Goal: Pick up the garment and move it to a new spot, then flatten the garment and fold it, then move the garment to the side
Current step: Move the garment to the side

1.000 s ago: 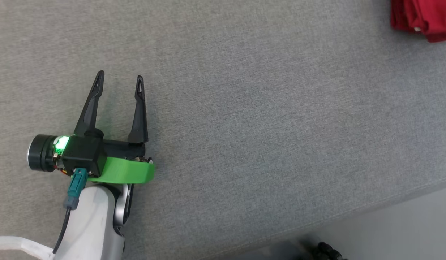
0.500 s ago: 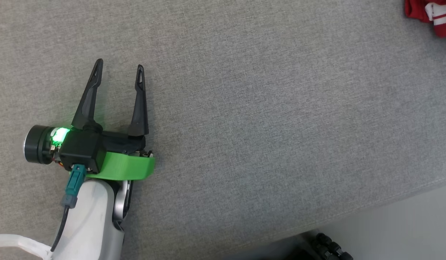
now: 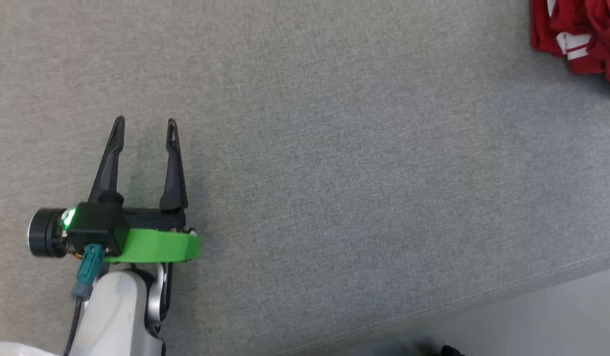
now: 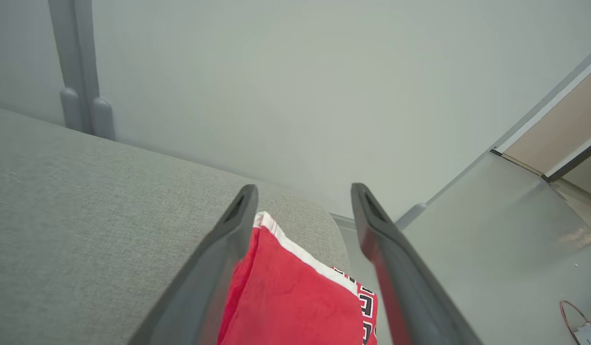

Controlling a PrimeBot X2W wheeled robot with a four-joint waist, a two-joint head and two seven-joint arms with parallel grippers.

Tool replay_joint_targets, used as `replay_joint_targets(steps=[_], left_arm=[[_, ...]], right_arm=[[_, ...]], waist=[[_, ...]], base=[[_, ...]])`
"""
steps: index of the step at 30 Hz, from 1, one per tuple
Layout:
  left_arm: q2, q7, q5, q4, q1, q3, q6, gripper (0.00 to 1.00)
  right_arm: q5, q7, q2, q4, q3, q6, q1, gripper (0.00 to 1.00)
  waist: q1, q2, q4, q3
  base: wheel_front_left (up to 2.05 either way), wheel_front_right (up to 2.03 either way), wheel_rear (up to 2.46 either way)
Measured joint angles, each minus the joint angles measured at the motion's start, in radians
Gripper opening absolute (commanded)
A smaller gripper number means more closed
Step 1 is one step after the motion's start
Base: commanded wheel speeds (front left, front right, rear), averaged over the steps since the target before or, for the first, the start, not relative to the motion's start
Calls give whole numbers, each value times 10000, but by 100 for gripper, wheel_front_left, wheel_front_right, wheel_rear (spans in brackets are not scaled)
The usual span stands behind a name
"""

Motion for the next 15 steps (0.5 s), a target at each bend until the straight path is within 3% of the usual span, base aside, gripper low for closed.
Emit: replay_joint_targets(steps=[15], left_arm=[[2,-12,-508,-140,1570,587,-88,100]], right_arm=[[-1310,-6,1873,-3379,-2640,0,4201,100]], waist=[[0,0,738,-2103]], base=[[0,0,0]])
